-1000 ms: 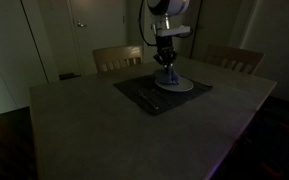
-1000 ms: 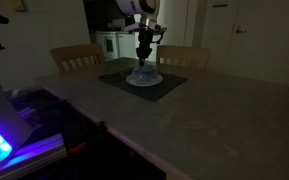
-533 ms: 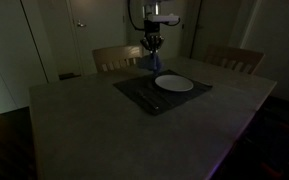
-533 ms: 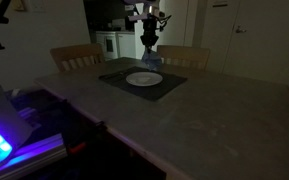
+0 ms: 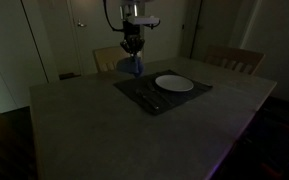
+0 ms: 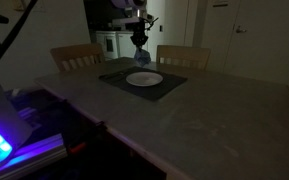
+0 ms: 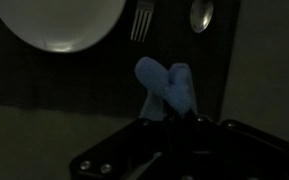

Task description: Use the towel to wipe the plate

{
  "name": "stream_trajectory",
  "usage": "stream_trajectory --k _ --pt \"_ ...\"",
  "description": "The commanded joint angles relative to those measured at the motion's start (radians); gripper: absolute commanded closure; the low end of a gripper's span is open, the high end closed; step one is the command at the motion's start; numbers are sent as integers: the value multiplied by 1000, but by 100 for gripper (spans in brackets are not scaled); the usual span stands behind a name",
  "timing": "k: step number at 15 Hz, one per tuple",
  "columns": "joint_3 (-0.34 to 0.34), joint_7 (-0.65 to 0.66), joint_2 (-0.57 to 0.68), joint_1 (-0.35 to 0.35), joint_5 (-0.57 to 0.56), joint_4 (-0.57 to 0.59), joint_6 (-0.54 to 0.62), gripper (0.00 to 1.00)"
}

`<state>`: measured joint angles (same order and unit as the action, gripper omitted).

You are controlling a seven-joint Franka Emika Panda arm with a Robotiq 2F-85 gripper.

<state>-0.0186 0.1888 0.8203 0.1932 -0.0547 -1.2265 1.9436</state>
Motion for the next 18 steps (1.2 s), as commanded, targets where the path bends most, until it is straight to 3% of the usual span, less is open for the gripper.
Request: stream_trajectory --k 1,7,18 --pt "2 -6 58 24 -26 60 -34 98" --pt "33 69 97 58 -82 37 -21 98" --pt "16 76 115 66 -73 18 -23 98"
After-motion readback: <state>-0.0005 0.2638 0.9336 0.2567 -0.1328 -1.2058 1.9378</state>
